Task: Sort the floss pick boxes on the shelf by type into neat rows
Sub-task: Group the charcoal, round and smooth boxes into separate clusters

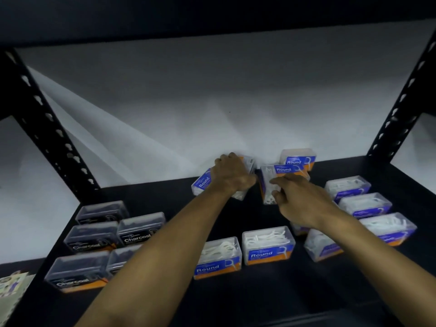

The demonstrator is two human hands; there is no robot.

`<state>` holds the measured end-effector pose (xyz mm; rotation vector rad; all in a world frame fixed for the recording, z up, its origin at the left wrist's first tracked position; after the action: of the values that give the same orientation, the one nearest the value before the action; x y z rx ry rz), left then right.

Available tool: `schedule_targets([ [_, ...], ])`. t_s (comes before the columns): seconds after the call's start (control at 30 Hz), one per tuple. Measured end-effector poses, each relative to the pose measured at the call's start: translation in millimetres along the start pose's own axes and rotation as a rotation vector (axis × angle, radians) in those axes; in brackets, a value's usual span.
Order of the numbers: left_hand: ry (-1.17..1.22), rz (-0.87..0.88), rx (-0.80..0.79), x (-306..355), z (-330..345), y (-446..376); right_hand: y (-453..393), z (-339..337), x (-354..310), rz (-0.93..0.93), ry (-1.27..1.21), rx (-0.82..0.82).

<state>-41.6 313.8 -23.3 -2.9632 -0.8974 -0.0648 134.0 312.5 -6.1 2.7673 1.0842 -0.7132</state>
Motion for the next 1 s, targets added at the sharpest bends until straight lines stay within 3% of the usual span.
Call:
schedule_targets([
  [0.2, 0.071, -0.013, 0.004, -5, -2, 0, -10, 1, -4, -0.029, 0.029, 0.007],
  [0.33, 0.245, -0.034, 0.020, -18, -15, 6, -13, 1, -10, -0.035, 0.078, 0.009],
  [0.43, 0.654, -0.019, -0.018, -33, -32, 17, -18, 3, -16, -0.059, 0.084, 0.032],
  [0.53, 1.152, -0.135, -0.107, -57, -45, 22, -29, 9, -27, -0.104, 0.035, 0.042],
  [0.7, 1.558, -0.118, -0.246, -103, -59, 33, -59, 33, -50, -0.232, 0.059, -0.075],
  [0.83, 1.669, -0.049, -0.326, -129, -70, 53, -84, 48, -72, -0.319, 0.125, -0.264],
  [1.0, 1.558, -0.037, -0.241, -149, -74, 71, -110, 55, -90, -0.348, 0.251, -0.485],
])
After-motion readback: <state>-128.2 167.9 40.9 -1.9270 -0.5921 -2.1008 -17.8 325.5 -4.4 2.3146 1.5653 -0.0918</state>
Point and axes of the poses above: each hand's wrist, its own y-axis away from the middle knuckle, its own z-axis out of the palm, x = y × z, the point moved 1 cm from there along -y, towards the middle knuckle, and after that the axes turned 15 degrees about -y, right-handed, at the moved point
